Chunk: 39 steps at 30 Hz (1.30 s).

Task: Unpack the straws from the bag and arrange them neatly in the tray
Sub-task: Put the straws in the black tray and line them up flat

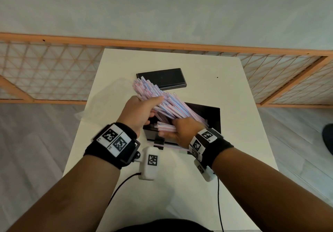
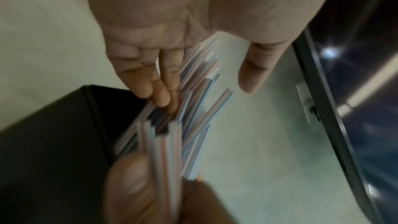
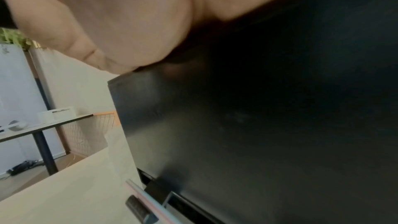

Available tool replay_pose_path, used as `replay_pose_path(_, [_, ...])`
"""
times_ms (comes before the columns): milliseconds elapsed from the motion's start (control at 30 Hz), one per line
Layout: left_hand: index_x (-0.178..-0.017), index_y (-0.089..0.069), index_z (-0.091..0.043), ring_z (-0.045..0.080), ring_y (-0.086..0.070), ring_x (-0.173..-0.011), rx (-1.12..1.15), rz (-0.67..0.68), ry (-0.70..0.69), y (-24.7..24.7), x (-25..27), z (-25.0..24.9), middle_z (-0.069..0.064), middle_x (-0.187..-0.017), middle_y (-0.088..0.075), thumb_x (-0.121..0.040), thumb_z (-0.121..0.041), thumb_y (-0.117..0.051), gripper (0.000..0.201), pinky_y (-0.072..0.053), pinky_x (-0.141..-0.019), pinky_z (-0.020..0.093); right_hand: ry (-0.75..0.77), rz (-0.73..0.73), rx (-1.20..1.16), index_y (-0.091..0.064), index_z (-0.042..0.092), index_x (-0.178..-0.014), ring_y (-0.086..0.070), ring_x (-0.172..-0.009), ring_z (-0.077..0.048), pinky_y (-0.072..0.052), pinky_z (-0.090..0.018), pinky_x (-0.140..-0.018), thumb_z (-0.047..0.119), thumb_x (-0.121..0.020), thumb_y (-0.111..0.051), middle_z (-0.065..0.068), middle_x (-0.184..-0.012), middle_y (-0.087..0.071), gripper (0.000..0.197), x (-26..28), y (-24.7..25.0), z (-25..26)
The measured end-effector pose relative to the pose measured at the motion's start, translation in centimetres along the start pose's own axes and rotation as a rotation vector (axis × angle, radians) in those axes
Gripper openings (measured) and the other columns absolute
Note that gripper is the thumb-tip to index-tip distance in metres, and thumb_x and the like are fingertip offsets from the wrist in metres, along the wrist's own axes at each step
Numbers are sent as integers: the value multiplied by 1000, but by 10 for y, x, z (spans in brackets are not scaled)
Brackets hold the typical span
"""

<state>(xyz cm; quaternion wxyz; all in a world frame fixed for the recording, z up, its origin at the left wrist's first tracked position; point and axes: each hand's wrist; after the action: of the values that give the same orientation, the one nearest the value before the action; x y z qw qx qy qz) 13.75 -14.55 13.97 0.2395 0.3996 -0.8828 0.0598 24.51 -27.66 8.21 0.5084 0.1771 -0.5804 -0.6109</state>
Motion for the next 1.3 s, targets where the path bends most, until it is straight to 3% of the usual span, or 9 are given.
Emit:
replay_pose_path(133, [-110,-59,-22,14,-70,-94,-106,-60,-85,-8,2,6,-4,-103,-72,-60,-68,-68,69,-56,-85,41,-20,-60,47,-61,15,-100,-64,-87,-30,-50,-34,-69,83,-80,-37,-10,-96,-67,74,-11,3,15])
replay_pose_path(200, [-111,-52,-20,17,-68,-97,-180,-85,-111,-12,4,12,-4,-98,-71,-68,-70,-63,67,-54,-90,43,-66,-52,34,-61,13,-108,-64,-91,-30,-51,-35,-74,82,-78,-41,-11,-101,-67,78,-15,3,20])
replay_pose_path(367, [-114,-44,-13,20,-62,-92,-362,-146,-193,-20,9,23,-12,-89,-63,-88,-39,-70,45,-41,-69,26,10,-132,-108,-60,13,-116,-64,-97,-30,-53,-38,-82,64,-84,-54,-10,-103,-67,61,-9,-6,18])
replay_pose_path(500, [-119,-46,-16,26,-66,-104,-471,-201,-242,-13,2,33,-2,-108,-68,-77,-29,-80,55,-49,-83,29,67,-232,-149,-64,18,-100,-64,-93,-28,-52,-35,-77,65,-80,-43,-7,-98,-66,55,11,-9,6])
replay_pose_path(600, [-118,-48,-15,26,-67,-101,-514,-214,-291,-8,-2,37,-1,-107,-69,-75,-26,-84,57,-49,-82,29,-64,-315,-199,-50,24,-73,-58,-77,-24,-47,-31,-67,64,-82,-49,-3,-78,-59,41,21,3,-12])
replay_pose_path(800, [-111,-49,-18,3,-61,-71,-430,-281,-272,-9,-4,40,-14,-82,-60,-68,-30,-91,62,-45,-71,24,-388,-177,-145,-54,14,-100,-62,-92,-29,-49,-31,-73,57,-75,-70,-6,-98,-63,53,4,20,-42])
replay_pose_path(1000, [-109,-50,-17,8,-69,-81,-356,-241,-192,-10,-5,47,-11,-83,-68,-64,-28,-93,63,-54,-78,30,-264,-194,-104,-59,18,-98,-62,-94,-33,-45,-31,-70,28,-86,-60,-10,-98,-66,16,-6,17,-24])
replay_pose_path(1200, [-107,-48,-21,20,-73,-66,-343,-227,-126,2,-9,49,0,-82,-73,-56,-42,-87,67,-63,-70,43,-149,-303,-295,-49,11,-108,-60,-87,-36,-40,-33,-67,24,-94,-53,-11,-94,-63,20,-1,18,-21])
replay_pose_path(1300, [-108,-42,-28,24,-74,-76,-346,-217,-115,10,-8,44,-2,-93,-72,-49,-55,-85,78,-63,-72,47,-123,-331,-353,-40,15,-104,-56,-73,-33,-37,-31,-63,25,-95,-53,-5,-82,-56,18,2,23,-19])
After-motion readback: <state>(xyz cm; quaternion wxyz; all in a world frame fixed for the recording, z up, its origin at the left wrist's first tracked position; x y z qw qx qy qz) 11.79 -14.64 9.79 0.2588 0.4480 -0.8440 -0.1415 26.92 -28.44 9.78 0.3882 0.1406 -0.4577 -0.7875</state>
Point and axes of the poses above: each hand's wrist, its own x-axis away from the middle knuckle, its own y-axis out of the back of the hand, z = x × y
